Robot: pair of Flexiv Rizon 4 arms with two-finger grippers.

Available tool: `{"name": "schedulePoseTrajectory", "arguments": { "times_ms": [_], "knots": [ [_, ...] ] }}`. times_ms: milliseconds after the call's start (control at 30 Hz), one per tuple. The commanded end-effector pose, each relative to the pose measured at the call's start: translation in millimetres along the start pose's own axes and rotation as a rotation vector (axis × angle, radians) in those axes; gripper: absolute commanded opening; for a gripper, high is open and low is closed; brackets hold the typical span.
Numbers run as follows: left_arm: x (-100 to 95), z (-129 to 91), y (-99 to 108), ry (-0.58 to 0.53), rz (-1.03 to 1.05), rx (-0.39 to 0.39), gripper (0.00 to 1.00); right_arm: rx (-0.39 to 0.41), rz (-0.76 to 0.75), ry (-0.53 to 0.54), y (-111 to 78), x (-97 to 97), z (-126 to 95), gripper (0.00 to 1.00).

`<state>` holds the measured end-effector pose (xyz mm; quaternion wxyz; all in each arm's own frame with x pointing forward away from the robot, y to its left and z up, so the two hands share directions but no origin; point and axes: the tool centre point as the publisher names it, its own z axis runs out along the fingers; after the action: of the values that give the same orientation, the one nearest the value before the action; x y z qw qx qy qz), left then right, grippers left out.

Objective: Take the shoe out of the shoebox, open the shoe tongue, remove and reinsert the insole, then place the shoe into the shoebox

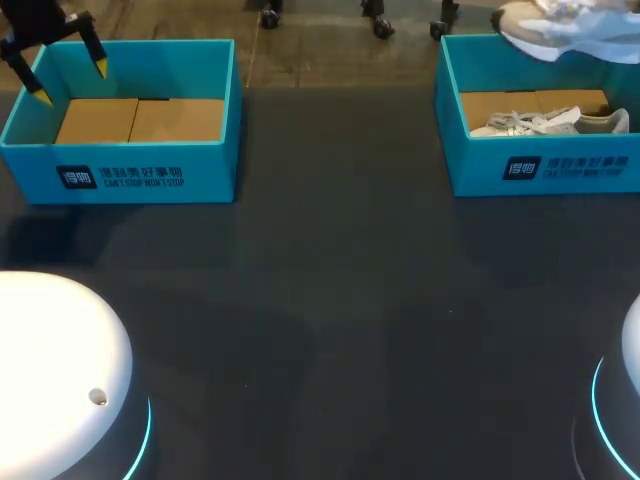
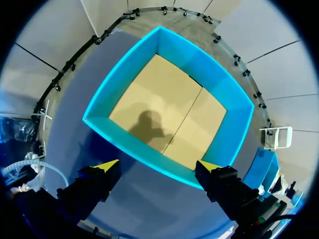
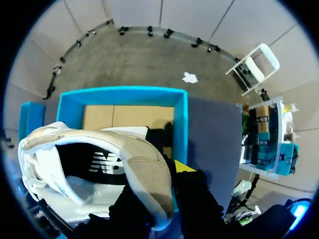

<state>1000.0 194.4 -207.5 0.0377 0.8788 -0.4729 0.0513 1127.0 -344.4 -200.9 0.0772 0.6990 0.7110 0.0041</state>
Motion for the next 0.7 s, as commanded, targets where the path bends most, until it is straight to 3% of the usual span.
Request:
{"name": "schedulePoseTrajectory", "arguments": {
  "times_ms": [33, 167, 500, 700],
  "knots": [
    [-0.4, 0.4, 0.9, 0.0, 0.0, 0.003, 1.0, -0.023, 0.038, -0.027, -9.0, 4.2, 8.3, 0.0],
    [-0.4, 0.4, 0.9, 0.0, 0.0, 0.003, 1.0, -0.057, 0.128, -0.036, -18.4, 4.0, 20.7, 0.0],
    [-0.4, 0.4, 0.9, 0.0, 0.0, 0.003, 1.0, -0.057, 0.128, -0.036, -18.4, 4.0, 20.7, 0.0],
    [-0.4, 0.4, 0.9, 0.0, 0.0, 0.003, 1.0, -0.124, 0.124, -0.075, -6.4, 7.0, 35.6, 0.0]
  ]
}}
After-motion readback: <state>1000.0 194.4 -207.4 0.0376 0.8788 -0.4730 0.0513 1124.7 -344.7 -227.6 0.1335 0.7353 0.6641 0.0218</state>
